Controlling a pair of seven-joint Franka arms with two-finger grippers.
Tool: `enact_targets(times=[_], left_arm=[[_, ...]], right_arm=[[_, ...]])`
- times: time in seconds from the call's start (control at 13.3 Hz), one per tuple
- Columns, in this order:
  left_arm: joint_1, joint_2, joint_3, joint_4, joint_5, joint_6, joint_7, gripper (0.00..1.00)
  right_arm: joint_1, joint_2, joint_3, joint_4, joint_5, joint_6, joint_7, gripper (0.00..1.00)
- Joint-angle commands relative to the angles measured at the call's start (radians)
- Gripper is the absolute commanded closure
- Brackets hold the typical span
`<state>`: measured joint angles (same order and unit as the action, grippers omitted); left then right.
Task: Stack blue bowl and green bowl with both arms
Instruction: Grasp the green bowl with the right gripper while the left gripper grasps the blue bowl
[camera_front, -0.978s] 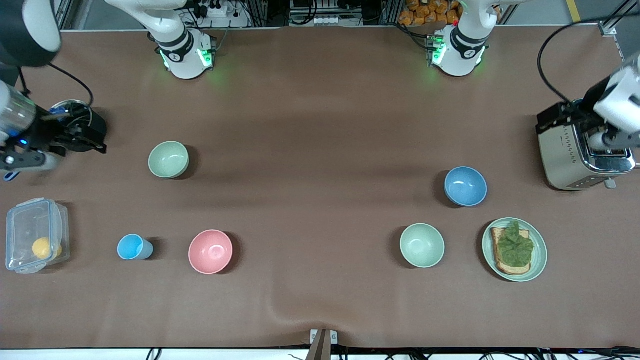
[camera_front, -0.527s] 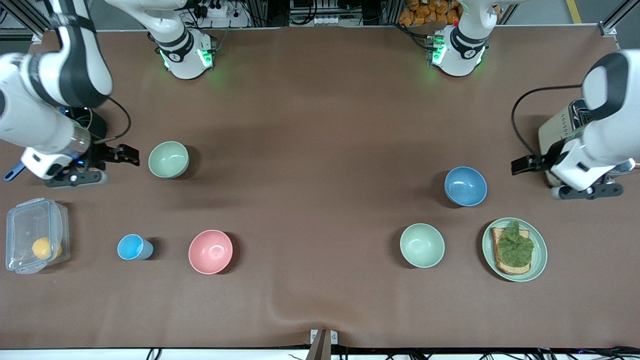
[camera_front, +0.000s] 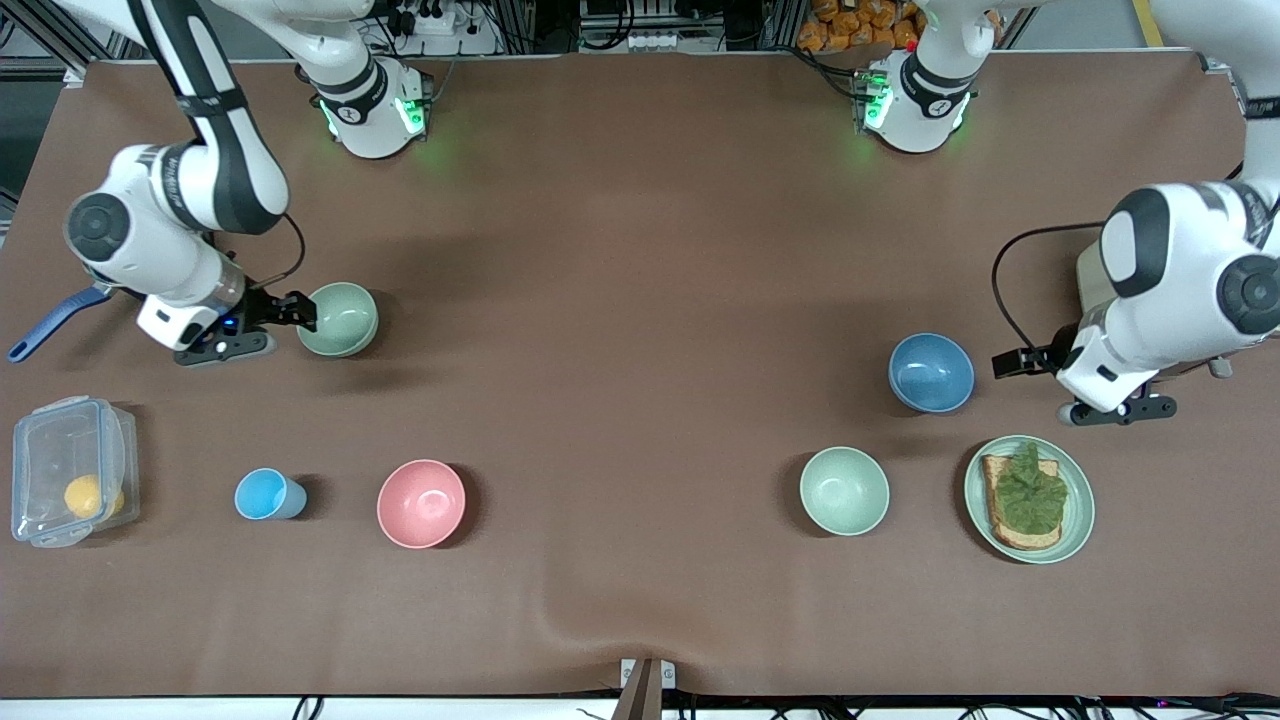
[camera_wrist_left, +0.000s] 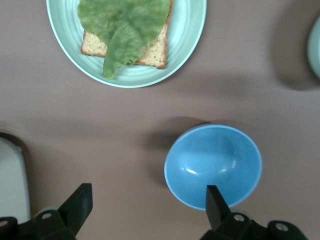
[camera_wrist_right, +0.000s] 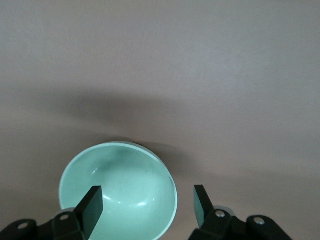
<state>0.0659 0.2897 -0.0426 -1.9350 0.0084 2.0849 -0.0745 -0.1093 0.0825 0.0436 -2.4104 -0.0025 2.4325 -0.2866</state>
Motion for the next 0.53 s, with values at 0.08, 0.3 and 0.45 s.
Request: enact_targets(times=[0.08, 0.3, 0.45], left_arm=[[0.006, 0.055, -0.008, 0.001, 0.005, 0.012, 0.004, 0.00], [0.005, 0.086, -0.010, -0.001, 0.002, 0.012, 0.004, 0.00], [0.000, 0.114, -0.013, -0.002, -0.001, 0.012, 0.004, 0.00]], right_arm=[[-0.091, 0.094, 0.013, -0.036, 0.024, 0.143, -0.158, 0.19], [-0.096, 0.138, 0.013, -0.039, 0.024, 0.200, -0.161, 0.28], [-0.090, 0.157, 0.015, -0.055, 0.024, 0.236, -0.160, 0.55]])
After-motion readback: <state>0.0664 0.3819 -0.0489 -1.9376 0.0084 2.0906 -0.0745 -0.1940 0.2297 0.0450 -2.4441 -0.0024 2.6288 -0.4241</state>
